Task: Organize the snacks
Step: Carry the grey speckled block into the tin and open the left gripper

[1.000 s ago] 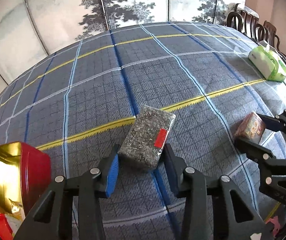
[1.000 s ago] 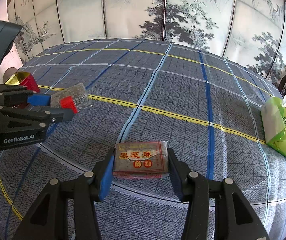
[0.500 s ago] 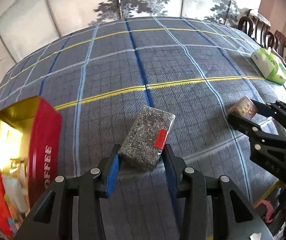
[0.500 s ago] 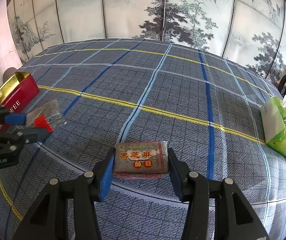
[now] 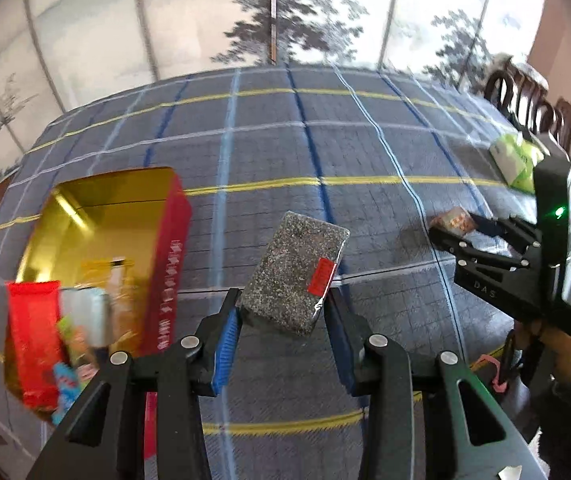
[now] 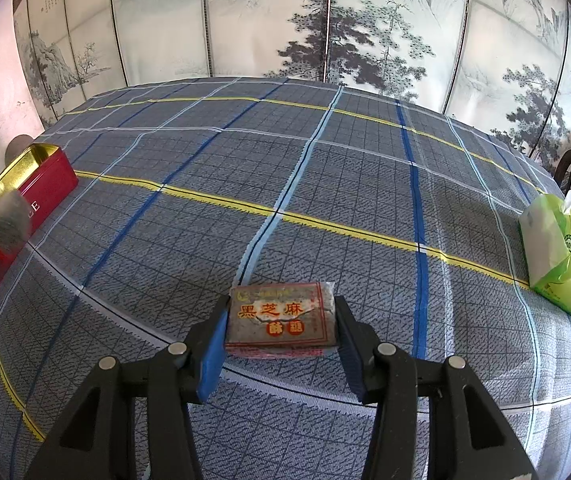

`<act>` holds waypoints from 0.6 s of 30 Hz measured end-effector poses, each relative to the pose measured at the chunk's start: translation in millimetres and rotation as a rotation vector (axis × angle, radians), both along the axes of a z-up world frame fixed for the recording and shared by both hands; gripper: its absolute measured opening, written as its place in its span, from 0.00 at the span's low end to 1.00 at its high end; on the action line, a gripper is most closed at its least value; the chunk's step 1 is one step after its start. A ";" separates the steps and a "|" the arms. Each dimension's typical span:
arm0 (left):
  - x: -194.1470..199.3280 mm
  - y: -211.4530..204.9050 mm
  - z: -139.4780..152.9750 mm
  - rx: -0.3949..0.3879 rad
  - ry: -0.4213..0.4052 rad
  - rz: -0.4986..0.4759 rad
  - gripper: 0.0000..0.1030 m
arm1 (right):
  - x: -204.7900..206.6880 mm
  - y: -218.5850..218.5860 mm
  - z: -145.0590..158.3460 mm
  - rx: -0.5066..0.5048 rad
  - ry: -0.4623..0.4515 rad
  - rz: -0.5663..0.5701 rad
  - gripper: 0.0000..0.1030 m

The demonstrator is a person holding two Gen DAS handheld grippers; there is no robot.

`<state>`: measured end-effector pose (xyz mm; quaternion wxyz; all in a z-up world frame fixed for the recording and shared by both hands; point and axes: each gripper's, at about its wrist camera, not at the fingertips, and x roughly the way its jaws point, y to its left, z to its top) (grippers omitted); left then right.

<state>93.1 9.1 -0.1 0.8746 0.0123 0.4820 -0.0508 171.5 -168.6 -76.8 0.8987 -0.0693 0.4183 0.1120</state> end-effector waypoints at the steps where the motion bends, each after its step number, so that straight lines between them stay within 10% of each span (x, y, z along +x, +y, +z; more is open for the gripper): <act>1: -2.4 5.0 3.9 -0.001 -0.006 0.008 0.36 | 0.0 0.0 0.0 0.000 0.000 0.000 0.48; 18: -28.1 119.6 21.1 0.110 -0.022 0.212 0.37 | -0.1 0.0 0.3 0.000 0.000 0.000 0.48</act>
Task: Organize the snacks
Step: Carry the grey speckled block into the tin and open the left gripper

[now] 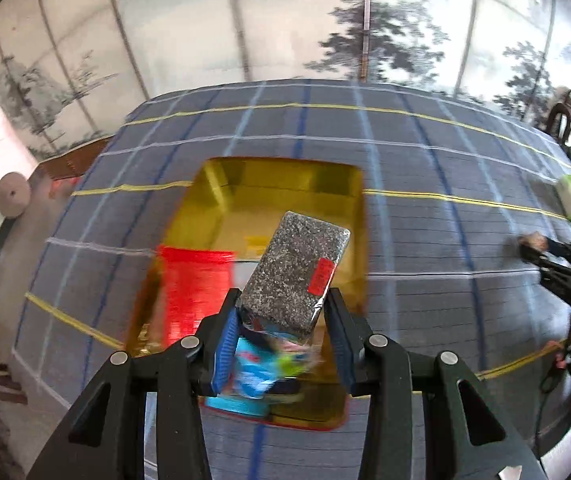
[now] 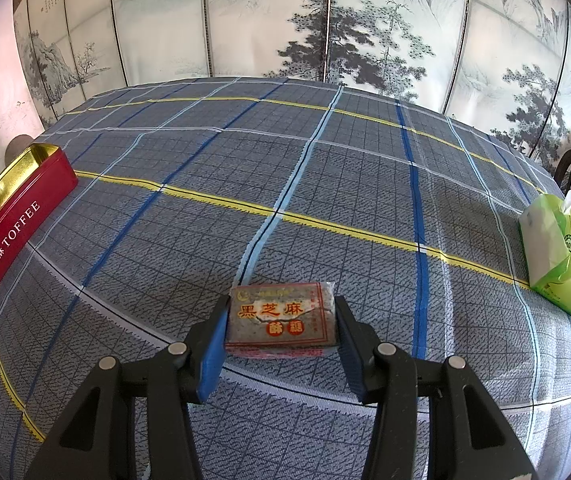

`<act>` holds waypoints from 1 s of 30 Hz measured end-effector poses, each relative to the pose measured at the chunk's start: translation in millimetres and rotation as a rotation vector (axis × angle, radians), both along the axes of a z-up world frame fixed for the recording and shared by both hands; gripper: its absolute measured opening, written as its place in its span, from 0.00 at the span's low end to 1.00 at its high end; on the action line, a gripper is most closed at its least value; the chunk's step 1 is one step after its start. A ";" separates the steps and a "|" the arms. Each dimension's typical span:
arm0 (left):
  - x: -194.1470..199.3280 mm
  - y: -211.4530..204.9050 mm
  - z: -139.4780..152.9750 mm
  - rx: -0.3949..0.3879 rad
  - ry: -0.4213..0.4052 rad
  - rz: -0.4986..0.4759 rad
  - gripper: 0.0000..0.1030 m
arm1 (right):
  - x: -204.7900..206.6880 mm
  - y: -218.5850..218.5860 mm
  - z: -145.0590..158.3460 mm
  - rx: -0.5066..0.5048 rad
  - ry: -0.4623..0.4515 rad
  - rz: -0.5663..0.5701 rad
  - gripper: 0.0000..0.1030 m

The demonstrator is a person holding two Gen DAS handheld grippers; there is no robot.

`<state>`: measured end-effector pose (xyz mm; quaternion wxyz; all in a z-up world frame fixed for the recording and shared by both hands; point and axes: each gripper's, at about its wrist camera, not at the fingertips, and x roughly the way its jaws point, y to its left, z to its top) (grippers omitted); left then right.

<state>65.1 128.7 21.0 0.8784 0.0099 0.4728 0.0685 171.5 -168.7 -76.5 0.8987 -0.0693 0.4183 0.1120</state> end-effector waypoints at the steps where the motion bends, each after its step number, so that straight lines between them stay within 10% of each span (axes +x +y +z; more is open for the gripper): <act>1: 1.0 5.4 -1.3 0.002 0.003 0.010 0.37 | 0.0 0.0 0.9 0.000 0.000 0.000 0.48; 30: 1.5 24.6 -40.7 0.070 0.066 0.012 0.39 | 0.0 0.1 -0.4 -0.001 0.000 0.000 0.48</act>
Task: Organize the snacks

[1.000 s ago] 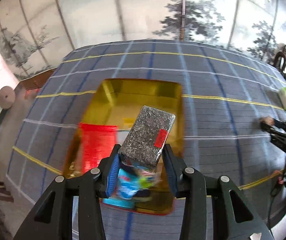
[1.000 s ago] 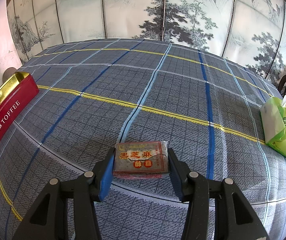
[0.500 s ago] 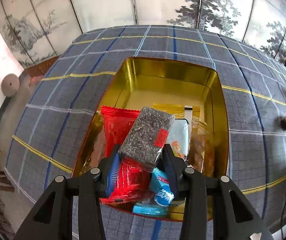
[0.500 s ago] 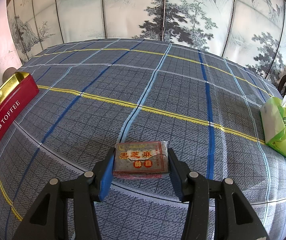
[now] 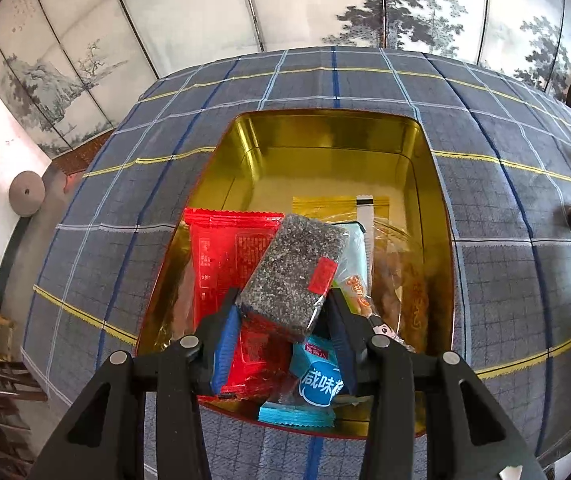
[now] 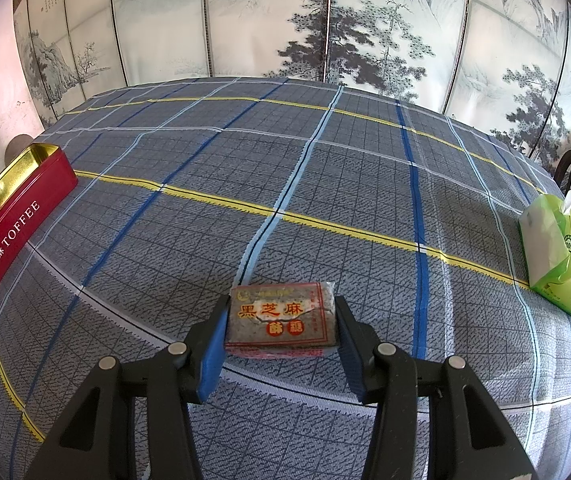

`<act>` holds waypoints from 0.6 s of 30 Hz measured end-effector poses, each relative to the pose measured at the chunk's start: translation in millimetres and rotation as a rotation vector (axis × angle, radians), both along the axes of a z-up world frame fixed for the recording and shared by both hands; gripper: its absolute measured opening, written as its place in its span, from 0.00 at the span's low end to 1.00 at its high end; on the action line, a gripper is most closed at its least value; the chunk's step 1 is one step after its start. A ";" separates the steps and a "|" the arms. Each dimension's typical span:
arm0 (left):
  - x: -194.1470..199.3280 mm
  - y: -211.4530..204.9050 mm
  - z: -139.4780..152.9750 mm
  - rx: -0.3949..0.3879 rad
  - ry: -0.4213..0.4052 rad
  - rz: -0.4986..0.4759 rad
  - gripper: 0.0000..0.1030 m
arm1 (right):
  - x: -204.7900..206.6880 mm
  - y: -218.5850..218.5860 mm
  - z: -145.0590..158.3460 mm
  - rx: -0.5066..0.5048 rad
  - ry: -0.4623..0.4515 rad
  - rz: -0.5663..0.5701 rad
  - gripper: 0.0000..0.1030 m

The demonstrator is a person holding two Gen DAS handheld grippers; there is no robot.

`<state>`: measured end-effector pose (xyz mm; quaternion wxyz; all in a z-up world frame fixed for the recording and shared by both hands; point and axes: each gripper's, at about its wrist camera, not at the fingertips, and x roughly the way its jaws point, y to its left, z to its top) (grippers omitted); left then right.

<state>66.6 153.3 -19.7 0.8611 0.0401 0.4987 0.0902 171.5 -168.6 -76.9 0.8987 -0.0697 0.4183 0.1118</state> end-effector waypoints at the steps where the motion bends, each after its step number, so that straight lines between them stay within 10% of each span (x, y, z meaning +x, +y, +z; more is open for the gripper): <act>1: 0.0 -0.1 0.2 0.003 -0.002 -0.001 0.39 | 0.1 0.0 0.8 0.000 0.000 0.000 0.48; 18: -15.1 -5.7 33.3 0.017 -0.088 -0.005 0.64 | 0.2 0.5 0.0 -0.001 0.000 0.000 0.48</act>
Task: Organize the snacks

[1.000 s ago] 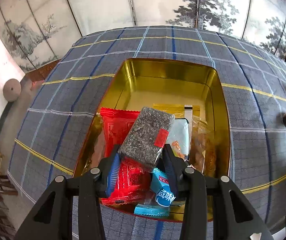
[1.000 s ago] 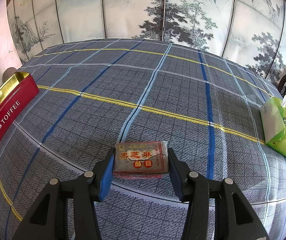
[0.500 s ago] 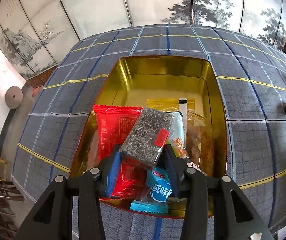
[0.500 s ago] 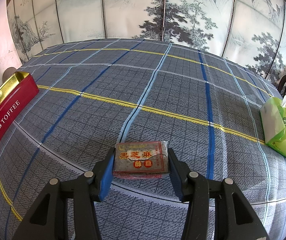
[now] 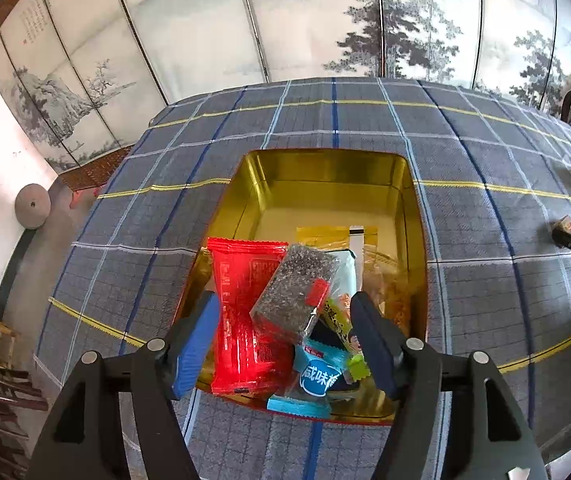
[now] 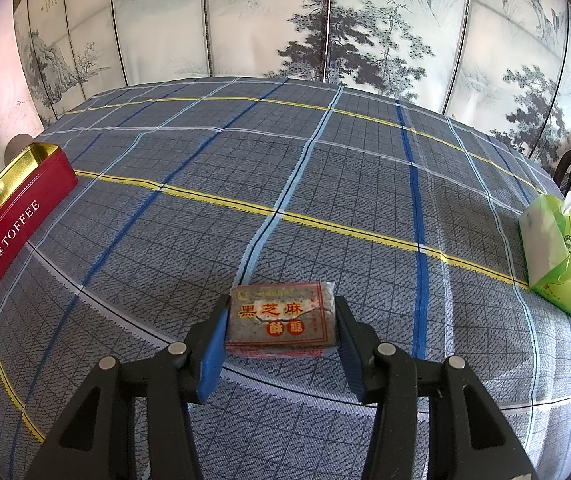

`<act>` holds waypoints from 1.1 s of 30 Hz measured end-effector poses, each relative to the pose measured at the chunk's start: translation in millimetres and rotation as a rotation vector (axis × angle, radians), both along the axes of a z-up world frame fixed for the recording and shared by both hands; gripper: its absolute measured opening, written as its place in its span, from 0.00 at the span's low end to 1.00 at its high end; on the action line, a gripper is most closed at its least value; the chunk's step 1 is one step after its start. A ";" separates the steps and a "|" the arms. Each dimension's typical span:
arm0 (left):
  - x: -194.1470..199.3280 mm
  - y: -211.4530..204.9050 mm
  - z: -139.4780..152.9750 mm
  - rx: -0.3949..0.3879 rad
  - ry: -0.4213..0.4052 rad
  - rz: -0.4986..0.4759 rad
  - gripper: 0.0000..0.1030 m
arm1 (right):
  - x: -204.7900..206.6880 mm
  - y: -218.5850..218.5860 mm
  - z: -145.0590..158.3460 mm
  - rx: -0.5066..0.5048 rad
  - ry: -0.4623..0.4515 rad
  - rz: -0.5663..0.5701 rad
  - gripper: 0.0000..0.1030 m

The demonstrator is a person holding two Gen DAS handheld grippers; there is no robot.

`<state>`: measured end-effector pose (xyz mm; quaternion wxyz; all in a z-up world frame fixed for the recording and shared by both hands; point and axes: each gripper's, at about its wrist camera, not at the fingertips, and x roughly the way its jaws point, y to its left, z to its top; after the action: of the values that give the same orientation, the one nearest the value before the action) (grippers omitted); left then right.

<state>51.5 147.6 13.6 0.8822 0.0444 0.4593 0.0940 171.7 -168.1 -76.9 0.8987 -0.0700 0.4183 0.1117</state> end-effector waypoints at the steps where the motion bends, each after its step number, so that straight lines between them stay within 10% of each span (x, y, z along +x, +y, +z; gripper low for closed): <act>1: -1.7 0.0 1.6 -0.004 -0.002 0.001 0.64 | 0.0 0.0 0.8 -0.001 0.000 0.000 0.48; 33: -46.0 36.7 0.8 -0.086 -0.025 0.099 0.80 | -23.3 40.3 16.8 -0.014 0.027 -0.104 0.47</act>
<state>5.6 184.4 14.4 0.8831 -0.0175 0.4537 0.1180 148.4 -127.7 -60.1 0.8970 -0.0528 0.4344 0.0630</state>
